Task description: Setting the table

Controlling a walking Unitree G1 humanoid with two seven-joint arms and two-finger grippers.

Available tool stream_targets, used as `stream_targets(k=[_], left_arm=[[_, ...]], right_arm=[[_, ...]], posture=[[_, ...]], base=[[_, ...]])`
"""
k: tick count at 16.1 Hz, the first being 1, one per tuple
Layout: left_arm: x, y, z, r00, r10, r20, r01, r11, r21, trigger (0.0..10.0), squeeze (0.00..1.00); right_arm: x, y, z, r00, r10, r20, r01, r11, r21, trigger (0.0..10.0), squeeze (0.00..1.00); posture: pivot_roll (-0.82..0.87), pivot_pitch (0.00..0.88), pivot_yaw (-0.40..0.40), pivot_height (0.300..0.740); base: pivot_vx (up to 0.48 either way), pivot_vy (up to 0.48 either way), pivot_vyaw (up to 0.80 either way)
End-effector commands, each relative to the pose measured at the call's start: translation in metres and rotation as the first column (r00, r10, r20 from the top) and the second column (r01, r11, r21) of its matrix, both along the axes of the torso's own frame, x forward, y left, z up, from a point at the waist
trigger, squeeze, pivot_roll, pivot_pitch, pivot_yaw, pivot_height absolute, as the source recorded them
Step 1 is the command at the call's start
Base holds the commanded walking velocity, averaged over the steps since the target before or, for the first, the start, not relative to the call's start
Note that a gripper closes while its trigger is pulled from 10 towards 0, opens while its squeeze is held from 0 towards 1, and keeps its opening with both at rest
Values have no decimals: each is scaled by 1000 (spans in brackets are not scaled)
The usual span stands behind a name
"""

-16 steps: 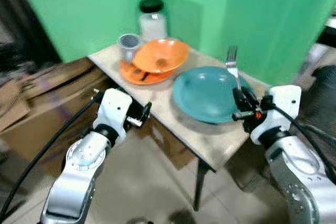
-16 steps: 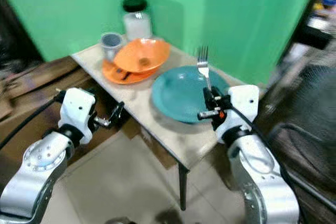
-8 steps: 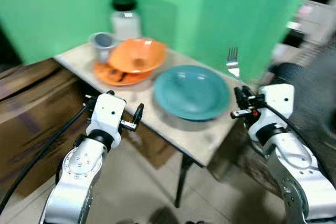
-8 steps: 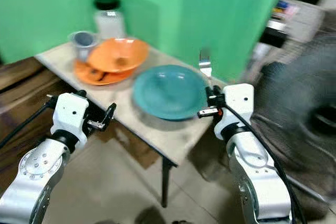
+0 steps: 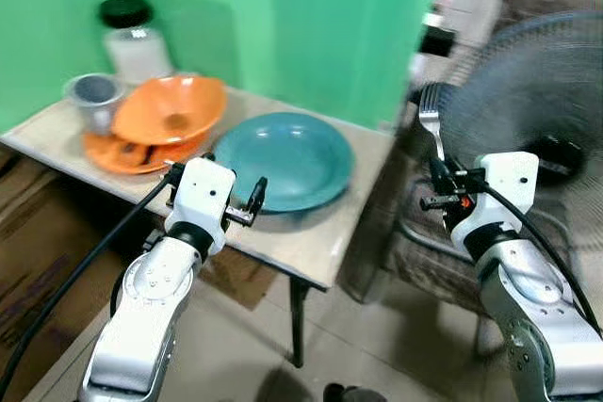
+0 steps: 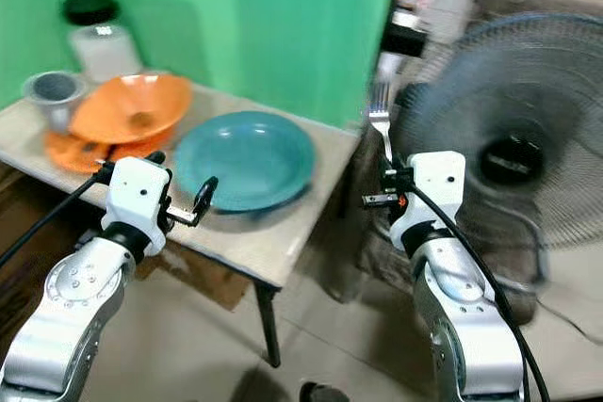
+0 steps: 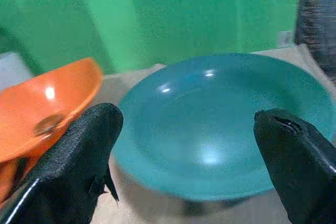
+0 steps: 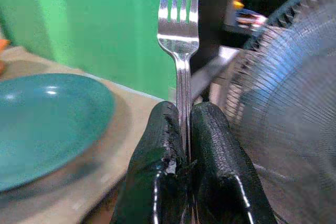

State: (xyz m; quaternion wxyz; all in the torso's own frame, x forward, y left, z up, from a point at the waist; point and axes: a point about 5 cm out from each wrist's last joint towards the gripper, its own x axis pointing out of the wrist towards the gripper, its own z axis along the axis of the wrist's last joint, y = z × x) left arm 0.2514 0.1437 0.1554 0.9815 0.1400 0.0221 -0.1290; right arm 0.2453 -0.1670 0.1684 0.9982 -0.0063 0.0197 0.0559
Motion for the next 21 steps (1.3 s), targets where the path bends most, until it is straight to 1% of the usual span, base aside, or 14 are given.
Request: stream_targets(k=[1,3,4,6,8,9,11,12,13,14,15,16,18,21], left_arm=[[4,1,0,1000,1,0,-1,1000,-6,10000,0],[6,0,0,1000,2,2,-2,1000,-21,10000,0],[9,-3,2,1000,-3,6,4,998,-56,10000,0],[10,-3,2,1000,4,8,-4,998,-60,10000,0],[8,-3,1,1000,0,-5,0,998,-62,10000,0],[7,-3,1,1000,1,-11,-2,998,-57,10000,0],[7,5,5,999,39,31,-38,998,-45,10000,0],[6,7,4,999,22,27,-22,1000,-7,10000,0],[6,7,1,1000,28,13,-29,1000,12,10000,0],[6,7,0,999,30,12,-31,999,8,10000,0],[9,7,0,998,66,21,-66,998,-4,10000,0],[10,7,1,997,71,22,-71,997,-6,10000,0],[12,4,-1,998,61,20,-61,998,-1,10000,0],[11,3,-1,998,58,20,-58,998,4,10000,0]], right_arm=[[0,-3,-2,1000,-15,-12,15,1000,-5,10000,0],[-1,-4,-3,1000,-23,-15,23,1000,-13,10000,0],[-2,-6,-2,999,-33,-16,32,999,-23,10000,0],[-2,-7,-1,999,-37,-17,37,999,-28,10000,0],[0,-7,-2,999,-32,-18,31,999,-31,10000,0],[1,-6,-2,999,-25,-20,25,999,-31,10000,0],[4,-1,-3,1000,-8,-25,7,1000,-27,10000,0],[4,0,-4,1000,-4,-28,3,1000,-25,10000,0],[4,1,-5,1000,-4,-31,3,1000,-25,10000,0],[4,1,-5,999,-5,-32,4,1000,-26,10000,0],[5,-3,-5,999,-18,-37,17,999,-33,10000,0],[5,-4,-5,999,-21,-37,20,999,-34,10000,0],[3,-5,-4,999,-24,-37,22,999,-42,10000,0],[5,-6,-6,999,-30,-39,28,999,-45,10000,0]], posture=[[84,0,22,740],[68,0,29,740],[60,0,33,740],[62,0,32,740],[83,0,21,740],[91,0,17,740],[102,0,5,740],[100,0,6,740],[100,0,6,740],[100,0,6,740],[86,0,8,740],[86,0,8,740],[75,0,15,740],[88,0,18,740]], base=[[0,0,-800],[0,0,-800],[0,0,-800],[0,0,-800],[0,0,-800],[0,0,-800],[0,0,-800],[0,0,-800],[0,0,-800],[0,0,-800],[0,0,-800],[0,0,-800],[0,0,-800],[0,0,-800]])
